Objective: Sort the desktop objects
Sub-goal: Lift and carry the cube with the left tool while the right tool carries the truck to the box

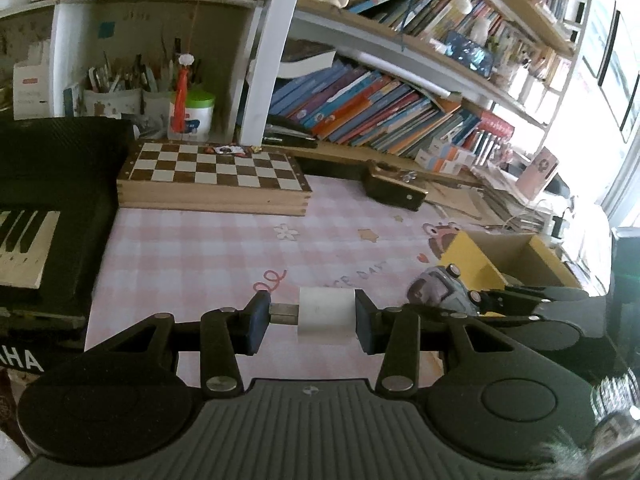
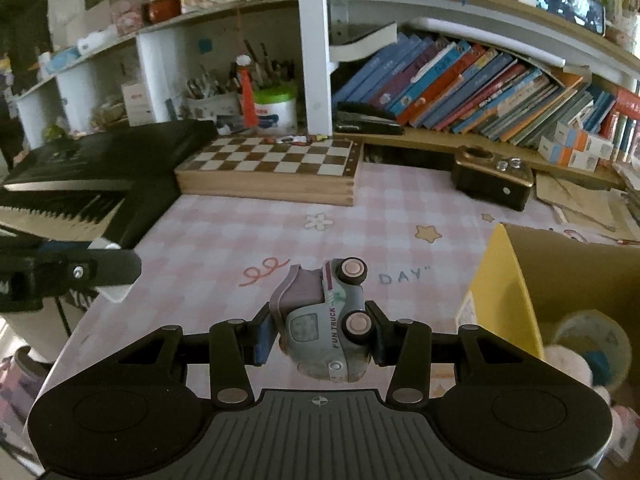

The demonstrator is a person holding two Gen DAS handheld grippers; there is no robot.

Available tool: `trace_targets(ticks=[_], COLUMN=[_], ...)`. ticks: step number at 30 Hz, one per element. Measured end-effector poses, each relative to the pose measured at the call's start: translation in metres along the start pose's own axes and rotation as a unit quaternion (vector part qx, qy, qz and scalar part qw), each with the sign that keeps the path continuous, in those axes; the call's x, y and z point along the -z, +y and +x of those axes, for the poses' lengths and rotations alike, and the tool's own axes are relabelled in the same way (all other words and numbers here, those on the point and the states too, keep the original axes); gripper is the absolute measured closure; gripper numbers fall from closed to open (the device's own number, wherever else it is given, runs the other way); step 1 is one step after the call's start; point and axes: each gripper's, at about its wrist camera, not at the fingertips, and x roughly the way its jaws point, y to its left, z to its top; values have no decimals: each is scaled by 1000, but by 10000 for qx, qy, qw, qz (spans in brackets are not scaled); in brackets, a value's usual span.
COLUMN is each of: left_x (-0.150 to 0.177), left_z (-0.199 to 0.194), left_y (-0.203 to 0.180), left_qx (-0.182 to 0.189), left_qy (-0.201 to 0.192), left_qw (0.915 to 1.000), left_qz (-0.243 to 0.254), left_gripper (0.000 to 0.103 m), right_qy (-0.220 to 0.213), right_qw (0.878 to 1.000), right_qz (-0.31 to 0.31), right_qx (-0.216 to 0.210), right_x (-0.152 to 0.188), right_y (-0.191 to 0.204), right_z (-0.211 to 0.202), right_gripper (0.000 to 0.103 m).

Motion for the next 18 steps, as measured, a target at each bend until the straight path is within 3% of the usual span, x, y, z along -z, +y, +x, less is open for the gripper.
trace_targets(ticks=[18], left_x=[63], left_z=[-98], left_y=[-11], left_qx=[163], left_qy=[-185], left_qw=[9997], left_qz=[-77], left_gripper=[62], right_qy=[157], right_qw=[9996], right_qz=[-162], right_qx=[-152], right_x=[66], right_y=[35], right_z=[-94], right_gripper=[58])
